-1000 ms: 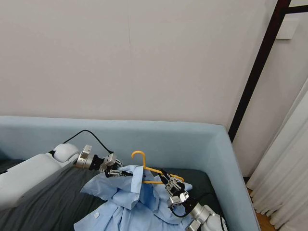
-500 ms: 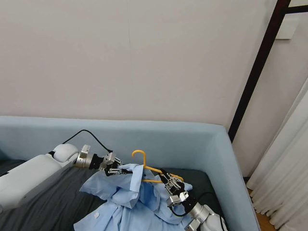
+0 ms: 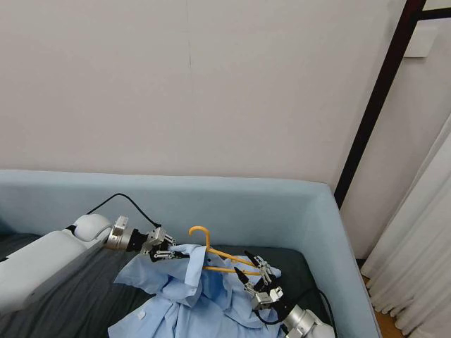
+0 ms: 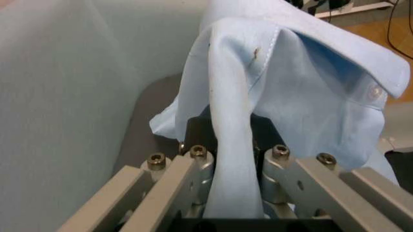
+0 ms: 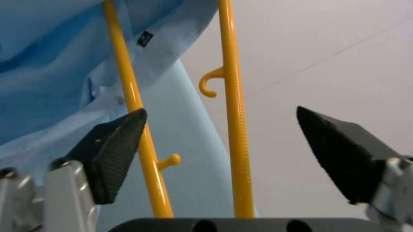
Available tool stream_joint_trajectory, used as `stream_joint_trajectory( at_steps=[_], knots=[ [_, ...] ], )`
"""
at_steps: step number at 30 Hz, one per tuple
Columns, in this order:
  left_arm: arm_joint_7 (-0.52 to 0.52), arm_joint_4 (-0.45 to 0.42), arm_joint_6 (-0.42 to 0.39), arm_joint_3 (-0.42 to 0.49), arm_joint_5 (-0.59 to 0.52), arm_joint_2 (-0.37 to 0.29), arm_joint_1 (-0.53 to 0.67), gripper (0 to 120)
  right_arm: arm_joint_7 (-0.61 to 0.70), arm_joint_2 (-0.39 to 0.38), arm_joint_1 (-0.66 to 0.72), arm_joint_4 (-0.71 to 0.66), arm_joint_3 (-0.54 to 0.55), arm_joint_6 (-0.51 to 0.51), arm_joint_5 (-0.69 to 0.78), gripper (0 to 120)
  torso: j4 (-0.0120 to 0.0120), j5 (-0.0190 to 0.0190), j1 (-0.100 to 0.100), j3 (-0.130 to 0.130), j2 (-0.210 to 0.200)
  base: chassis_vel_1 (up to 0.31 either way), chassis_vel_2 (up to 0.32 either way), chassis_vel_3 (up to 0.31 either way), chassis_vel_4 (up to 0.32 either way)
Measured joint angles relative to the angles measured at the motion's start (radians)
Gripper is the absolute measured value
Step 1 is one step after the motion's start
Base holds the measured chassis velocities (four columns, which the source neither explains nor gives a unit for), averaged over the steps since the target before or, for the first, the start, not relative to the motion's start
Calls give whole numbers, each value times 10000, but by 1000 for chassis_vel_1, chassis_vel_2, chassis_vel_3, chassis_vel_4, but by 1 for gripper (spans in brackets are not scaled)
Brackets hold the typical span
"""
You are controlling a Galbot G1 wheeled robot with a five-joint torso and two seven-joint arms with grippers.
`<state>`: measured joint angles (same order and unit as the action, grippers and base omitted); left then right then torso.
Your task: Pick up the clothes from the sofa and hang them on the clothes hanger.
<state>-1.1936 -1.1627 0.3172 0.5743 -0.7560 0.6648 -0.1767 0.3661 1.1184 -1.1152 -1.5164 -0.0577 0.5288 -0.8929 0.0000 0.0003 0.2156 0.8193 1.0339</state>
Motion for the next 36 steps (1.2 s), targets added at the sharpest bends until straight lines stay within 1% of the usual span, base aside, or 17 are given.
stream_joint_trajectory(
  at_steps=[1, 2, 3, 4, 8, 10, 12, 17, 19, 20, 23, 24, 27, 28, 29, 31, 36],
  knots=[
    [5, 40, 3, -17, -4, 23, -1, 8, -29, -25, -70, -68, -2, 0, 121, 94, 1, 0, 0, 0, 0, 0, 0, 0, 0],
    [5, 40, 3, -17, -4, 23, -1, 8, -29, -25, -70, -68, -2, 0, 121, 94, 1, 0, 0, 0, 0, 0, 0, 0, 0],
    [9, 115, 22, -41, -19, 64, -1, 8, -95, -73, -223, -221, -2, -10, 418, 98, 1, 0, 0, 0, 0, 0, 0, 0, 0],
    [8, 183, 45, -56, -51, 96, -1, 8, -111, -101, -333, -335, -2, -41, 639, 100, 1, 0, 0, 0, 0, 0, 0, 0, 0],
    [16, 341, 83, -111, -188, 173, -5, 8, -114, -192, -786, -749, 39, -307, 1602, 100, 1, 0, 0, 0, 0, 0, 0, 0, 0],
    [43, 541, 149, -176, -238, 291, -19, 8, -81, -302, -1550, -1274, 156, -840, 2780, 100, 1, -1, 0, 0, -1, 0, 0, 0, 0],
    [72, 617, 169, -206, -262, 375, -20, 8, -21, -343, -2111, -1543, 224, -1126, 3351, 100, -1, -1, 0, 0, 0, 0, 0, 0, 0],
    [172, 677, 170, -242, -308, 554, -20, 8, 50, -286, -2830, -1505, 468, -1626, 4280, 100, -2, -1, 0, 0, 1, 0, 0, 0, 0],
    [225, 676, 155, -248, -345, 620, -26, 8, 166, -162, -2869, -1090, 597, -1772, 4638, 100, -2, 0, -1, 0, 0, 0, 0, 0, 0],
    [225, 676, 155, -248, -345, 620, -26, 8, 166, -162, -2869, -1090, 597, -1772, 4638, 100, -2, 0, -1, 0, 0, 0, 0, 0, 0],
    [293, 616, 118, -248, -386, 635, -49, 8, 138, -102, -2770, -819, 879, -2160, 5465, 100, 0, 0, -1, 0, 0, 0, 0, 0, 0],
    [293, 616, 118, -248, -386, 635, -49, 8, 138, -102, -2770, -819, 879, -2160, 5465, 100, 0, 0, -1, 0, 0, 0, 0, 0, 0],
    [324, 529, 93, -248, -419, 588, -70, 8, -349, -208, -2670, -820, 1082, -2225, 6104, 100, 0, -1, 0, 0, 0, 0, 0, 0, 0],
    [338, 458, 71, -248, -441, 528, -87, 8, -727, -302, -2594, -830, 1197, -2218, 6415, 100, 0, -1, 0, 0, 1, 0, 0, 0, 0],
    [338, 458, 71, -248, -441, 528, -87, 8, -727, -302, -2594, -830, 1197, -2218, 6415, 100, 0, -1, 0, 0, 1, 0, 0, 0, 0],
    [346, 353, 59, -254, -458, 420, -140, 8, -1323, -477, -2337, -817, 1411, -2057, 6918, 100, 0, -1, -1, 0, 0, 0, 0, 0, 0],
    [352, 125, -3, -305, -506, 209, -249, 8, -2176, -716, -1656, -697, 2206, -1891, 7966, 100, 0, -3, 0, 0, 0, 0, 0, 0, 0]
  ],
)
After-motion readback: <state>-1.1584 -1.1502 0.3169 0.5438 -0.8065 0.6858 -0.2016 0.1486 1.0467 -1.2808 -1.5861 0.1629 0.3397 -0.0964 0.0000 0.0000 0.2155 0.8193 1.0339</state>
